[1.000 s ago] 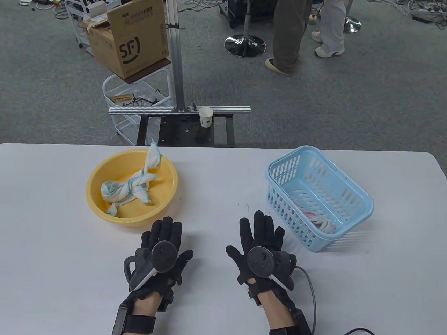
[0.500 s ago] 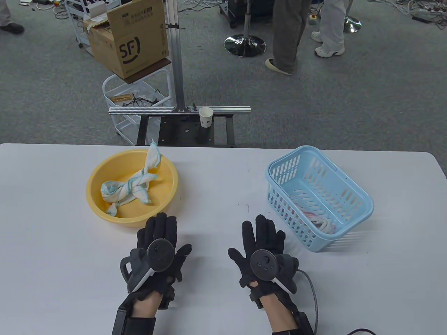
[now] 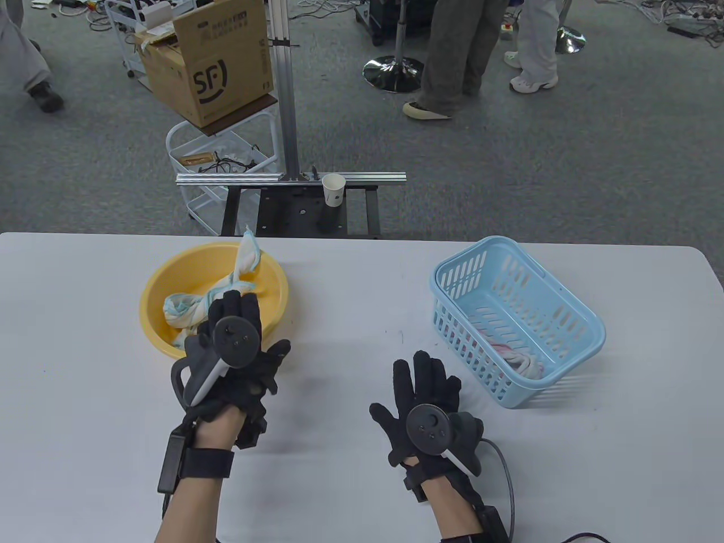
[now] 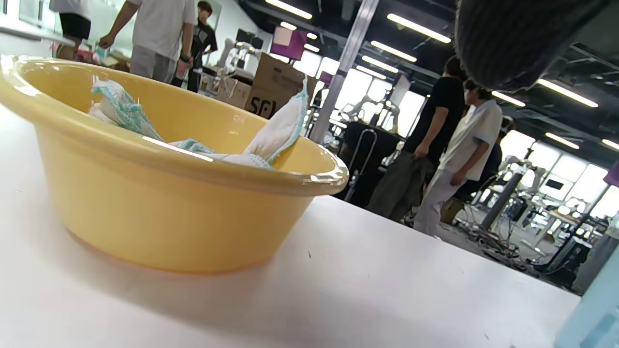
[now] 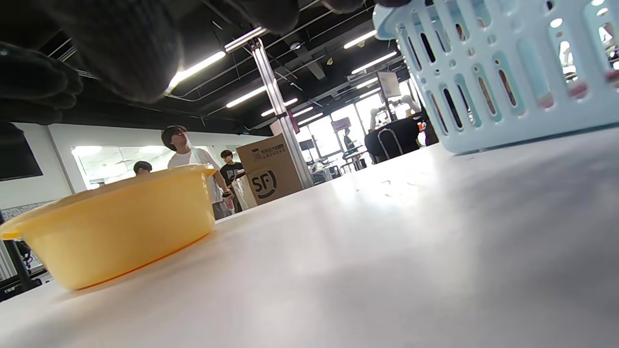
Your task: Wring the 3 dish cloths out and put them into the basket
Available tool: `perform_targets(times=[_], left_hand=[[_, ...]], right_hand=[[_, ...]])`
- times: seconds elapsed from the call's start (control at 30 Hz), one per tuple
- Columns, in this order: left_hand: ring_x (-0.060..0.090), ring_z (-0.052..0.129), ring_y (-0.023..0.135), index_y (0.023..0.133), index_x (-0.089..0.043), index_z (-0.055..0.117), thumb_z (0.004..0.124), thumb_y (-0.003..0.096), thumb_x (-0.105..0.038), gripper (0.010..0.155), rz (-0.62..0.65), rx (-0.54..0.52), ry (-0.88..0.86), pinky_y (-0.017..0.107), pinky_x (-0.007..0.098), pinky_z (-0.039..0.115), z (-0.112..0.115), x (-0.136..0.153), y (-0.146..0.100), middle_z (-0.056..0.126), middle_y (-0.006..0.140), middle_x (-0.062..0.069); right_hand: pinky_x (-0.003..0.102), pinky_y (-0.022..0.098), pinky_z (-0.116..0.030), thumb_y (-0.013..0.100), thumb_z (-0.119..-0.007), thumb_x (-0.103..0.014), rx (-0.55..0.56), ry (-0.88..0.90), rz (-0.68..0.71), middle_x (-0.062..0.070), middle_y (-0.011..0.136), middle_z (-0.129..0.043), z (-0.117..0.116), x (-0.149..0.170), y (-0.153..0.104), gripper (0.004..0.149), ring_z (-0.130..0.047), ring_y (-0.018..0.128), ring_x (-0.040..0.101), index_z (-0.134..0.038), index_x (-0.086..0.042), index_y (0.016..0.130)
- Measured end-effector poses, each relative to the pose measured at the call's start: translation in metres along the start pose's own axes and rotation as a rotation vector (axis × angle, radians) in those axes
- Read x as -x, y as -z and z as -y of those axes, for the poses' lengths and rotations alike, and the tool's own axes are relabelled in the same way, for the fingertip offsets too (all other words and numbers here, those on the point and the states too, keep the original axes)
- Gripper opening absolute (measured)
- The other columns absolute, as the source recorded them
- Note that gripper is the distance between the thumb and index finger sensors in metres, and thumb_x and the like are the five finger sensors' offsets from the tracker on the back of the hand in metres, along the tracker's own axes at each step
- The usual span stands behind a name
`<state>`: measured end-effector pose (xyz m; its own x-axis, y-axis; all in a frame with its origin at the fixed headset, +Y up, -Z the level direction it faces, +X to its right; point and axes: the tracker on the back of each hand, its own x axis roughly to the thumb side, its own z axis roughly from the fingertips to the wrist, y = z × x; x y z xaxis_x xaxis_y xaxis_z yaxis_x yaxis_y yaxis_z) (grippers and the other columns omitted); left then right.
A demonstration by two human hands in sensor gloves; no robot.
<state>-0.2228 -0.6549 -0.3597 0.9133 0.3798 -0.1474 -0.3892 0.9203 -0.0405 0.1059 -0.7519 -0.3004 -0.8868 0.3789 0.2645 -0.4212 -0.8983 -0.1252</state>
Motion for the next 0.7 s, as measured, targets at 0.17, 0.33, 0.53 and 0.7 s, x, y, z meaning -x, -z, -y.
perform_targets(times=[0.17,0.33,0.53,0.7], left_hand=[[0.026,0.015,0.116,0.112,-0.034,0.013,0.079,0.0419,-0.067,0.101,-0.094,0.047,-0.023,0.083,0.056,0.026,-0.016,0.007,0.036,0.010,0.118,-0.009],[0.026,0.017,0.116,0.112,-0.035,0.013,0.078,0.0420,-0.067,0.101,-0.183,0.100,-0.045,0.083,0.056,0.028,-0.014,0.018,0.073,0.012,0.118,-0.009],[0.026,0.018,0.117,0.112,-0.034,0.012,0.078,0.0424,-0.067,0.101,-0.251,0.176,-0.111,0.083,0.055,0.030,-0.006,0.028,0.113,0.013,0.118,-0.008],[0.026,0.017,0.117,0.111,-0.034,0.007,0.077,0.0430,-0.068,0.103,-0.287,0.270,-0.178,0.083,0.056,0.030,0.007,0.032,0.142,0.012,0.118,-0.008]], right_hand=[[0.073,0.070,-0.029,0.051,-0.074,-0.065,-0.020,0.005,-0.014,0.017,0.117,-0.021,-0.004,0.003,0.000,0.084,-0.025,0.108,0.047,-0.033,-0.022,0.110],[0.073,0.070,-0.030,0.051,-0.074,-0.065,-0.025,-0.003,-0.022,0.017,0.117,-0.022,-0.003,0.003,0.000,0.084,-0.026,0.108,0.048,-0.033,-0.021,0.110],[0.073,0.070,-0.031,0.051,-0.074,-0.064,-0.019,-0.016,-0.005,0.018,0.117,-0.023,0.000,-0.001,-0.001,0.084,-0.028,0.108,0.048,-0.033,-0.020,0.110],[0.073,0.070,-0.032,0.051,-0.074,-0.064,-0.028,-0.022,-0.009,0.018,0.117,-0.024,0.001,0.000,-0.001,0.084,-0.029,0.107,0.048,-0.034,-0.020,0.110]])
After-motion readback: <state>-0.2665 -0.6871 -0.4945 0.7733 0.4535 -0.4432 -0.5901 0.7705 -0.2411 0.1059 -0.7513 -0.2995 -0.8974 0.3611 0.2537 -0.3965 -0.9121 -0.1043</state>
